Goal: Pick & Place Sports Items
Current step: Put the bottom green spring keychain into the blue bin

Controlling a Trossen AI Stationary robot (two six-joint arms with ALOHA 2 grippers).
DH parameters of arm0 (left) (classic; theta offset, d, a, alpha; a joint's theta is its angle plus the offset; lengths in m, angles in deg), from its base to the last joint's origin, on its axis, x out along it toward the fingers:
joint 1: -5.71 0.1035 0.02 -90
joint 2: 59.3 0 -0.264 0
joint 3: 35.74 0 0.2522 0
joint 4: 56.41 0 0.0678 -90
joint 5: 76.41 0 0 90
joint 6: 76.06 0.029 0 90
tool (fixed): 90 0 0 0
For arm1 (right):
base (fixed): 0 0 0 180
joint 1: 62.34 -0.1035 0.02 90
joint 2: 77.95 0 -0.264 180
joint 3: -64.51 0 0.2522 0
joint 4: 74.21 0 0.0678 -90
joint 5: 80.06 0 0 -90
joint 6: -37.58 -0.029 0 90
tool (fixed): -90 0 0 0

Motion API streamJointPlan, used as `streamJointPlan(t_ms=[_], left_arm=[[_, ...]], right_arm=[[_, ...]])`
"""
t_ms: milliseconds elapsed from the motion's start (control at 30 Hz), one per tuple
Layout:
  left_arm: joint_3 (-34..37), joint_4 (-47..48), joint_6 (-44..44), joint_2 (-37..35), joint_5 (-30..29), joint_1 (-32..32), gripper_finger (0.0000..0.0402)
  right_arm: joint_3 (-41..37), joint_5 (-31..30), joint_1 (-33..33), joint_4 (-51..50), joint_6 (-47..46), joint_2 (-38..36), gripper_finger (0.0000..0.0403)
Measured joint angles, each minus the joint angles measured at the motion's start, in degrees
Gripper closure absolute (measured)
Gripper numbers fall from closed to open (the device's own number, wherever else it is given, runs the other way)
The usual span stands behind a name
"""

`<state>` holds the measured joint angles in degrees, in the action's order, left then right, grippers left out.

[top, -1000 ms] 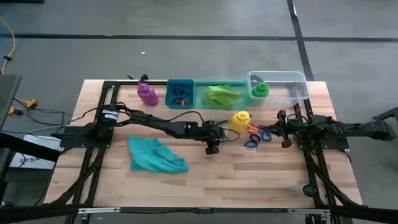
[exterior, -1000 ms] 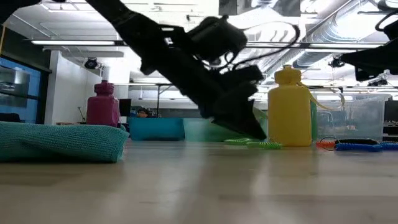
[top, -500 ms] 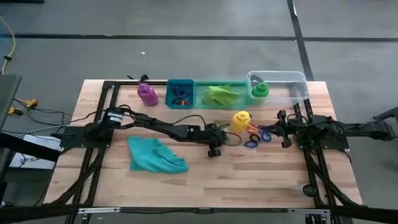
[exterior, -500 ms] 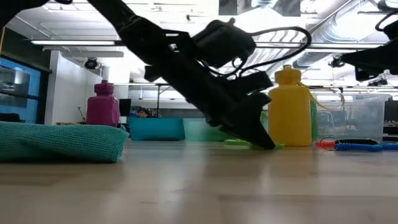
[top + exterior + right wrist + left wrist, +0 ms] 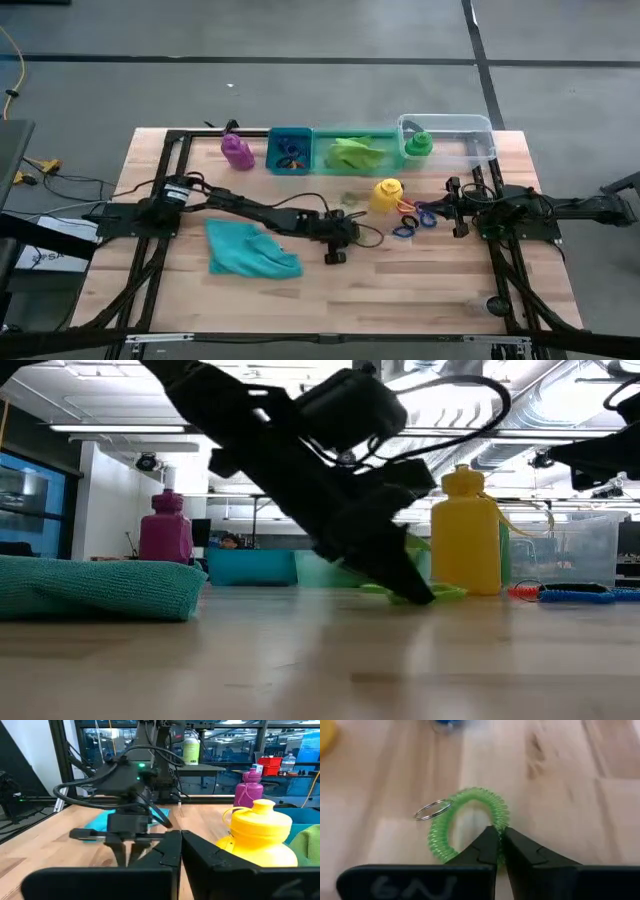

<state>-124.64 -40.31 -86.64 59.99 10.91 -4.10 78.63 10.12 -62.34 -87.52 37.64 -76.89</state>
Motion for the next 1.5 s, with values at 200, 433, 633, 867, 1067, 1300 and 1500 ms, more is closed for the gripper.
streamJointPlan(t_ms=[200,433,633,867,1067,1300,1500], left_arm=[[0.2,2.5,-0.7,-4.6,0.7,-0.9,0.0399],[0.1,5.6,-0.2,-9.8,-0.6,0.3,0.04],[0.0,7.6,1.6,-13.4,-0.7,2.7,0.04],[0.0,10.4,5.6,-17.1,-0.6,6.7,0.04],[-0.1,14.6,10.3,-20.1,-0.6,11.7,0.04],[-0.1,22.3,17.4,-23.2,-0.6,19.9,0.04],[-0.1,27.4,23.7,-23.7,-0.6,28.0,0.04]], right_arm=[[0.0,0.0,0.0,0.0,0.0,0.0,0.0403],[0.0,0.0,0.0,0.0,0.0,0.0,0.0402],[0.0,0.0,0.0,0.0,0.0,0.0,0.0402],[0.0,0.0,0.0,0.0,0.0,0.0,0.0402],[0.0,0.0,0.0,0.0,0.0,0.0,0.0403],[0.0,0.0,0.0,0.0,0.0,0.0,0.0403],[0.0,0.0,0.0,0.0,0.0,0.0,0.0403]])
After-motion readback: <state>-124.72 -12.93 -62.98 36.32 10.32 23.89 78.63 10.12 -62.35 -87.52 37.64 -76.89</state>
